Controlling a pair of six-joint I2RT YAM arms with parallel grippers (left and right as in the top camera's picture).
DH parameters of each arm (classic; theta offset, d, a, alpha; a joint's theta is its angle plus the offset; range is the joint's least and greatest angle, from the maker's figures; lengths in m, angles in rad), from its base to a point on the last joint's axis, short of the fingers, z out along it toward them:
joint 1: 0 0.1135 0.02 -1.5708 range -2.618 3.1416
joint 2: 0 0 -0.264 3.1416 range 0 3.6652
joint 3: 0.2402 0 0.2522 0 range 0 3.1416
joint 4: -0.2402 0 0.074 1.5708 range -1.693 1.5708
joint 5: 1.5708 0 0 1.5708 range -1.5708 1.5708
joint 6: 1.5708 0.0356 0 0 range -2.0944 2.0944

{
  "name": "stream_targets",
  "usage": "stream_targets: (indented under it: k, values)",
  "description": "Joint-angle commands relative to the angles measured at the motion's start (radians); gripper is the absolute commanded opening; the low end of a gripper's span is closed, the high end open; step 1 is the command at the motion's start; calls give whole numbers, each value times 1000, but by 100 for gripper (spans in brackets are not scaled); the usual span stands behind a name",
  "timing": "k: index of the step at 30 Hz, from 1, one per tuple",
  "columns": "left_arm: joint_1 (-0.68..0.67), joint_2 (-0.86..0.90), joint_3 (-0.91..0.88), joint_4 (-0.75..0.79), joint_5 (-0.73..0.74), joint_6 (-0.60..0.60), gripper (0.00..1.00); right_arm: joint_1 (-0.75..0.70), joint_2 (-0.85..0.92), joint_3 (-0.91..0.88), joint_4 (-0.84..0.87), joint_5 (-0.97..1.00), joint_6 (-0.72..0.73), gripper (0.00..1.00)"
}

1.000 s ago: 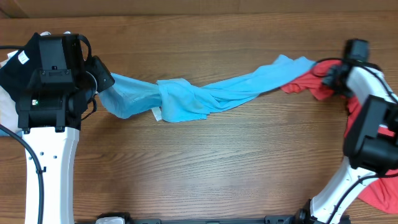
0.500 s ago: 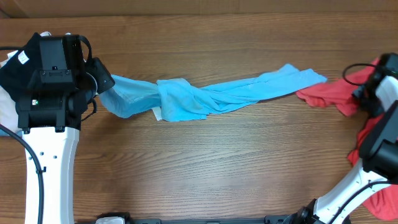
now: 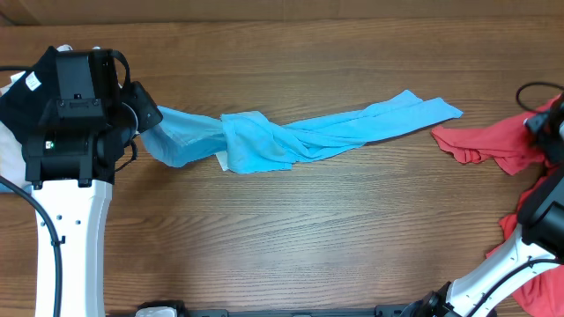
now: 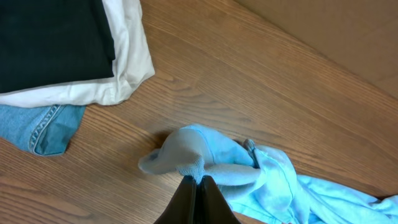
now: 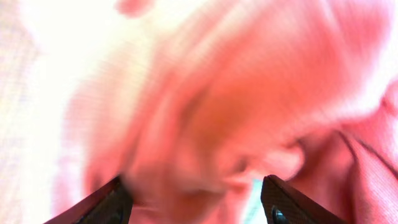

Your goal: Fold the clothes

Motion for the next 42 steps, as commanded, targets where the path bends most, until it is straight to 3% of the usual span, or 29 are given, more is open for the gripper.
stream_targets:
  k: [1, 8, 14, 21, 34, 37, 39, 42]
  values:
    - [5, -2, 10, 2, -20, -6, 5, 22, 0, 123, -49, -138, -82, 71]
    - [5, -2, 10, 2, -21, -6, 8, 121, 1, 190, -201, -394, -358, 73]
    - [5, -2, 10, 2, -21, -6, 9, 270, 2, 134, -317, -419, -492, 74]
    - [5, -2, 10, -1, -23, -5, 9, 397, 2, 54, -323, -415, -466, 73]
    - [5, 77, -27, -105, -19, 0, 9, 479, 2, -50, -248, -423, -456, 73]
    - [5, 117, -50, -110, -2, 0, 8, 496, 2, -66, -201, -427, -455, 68]
    - [5, 145, -56, -112, 11, 1, 7, 503, 2, -69, -176, -427, -442, 59]
    - [5, 181, -56, -121, 10, 1, 5, 507, 2, -69, -152, -427, -419, 14]
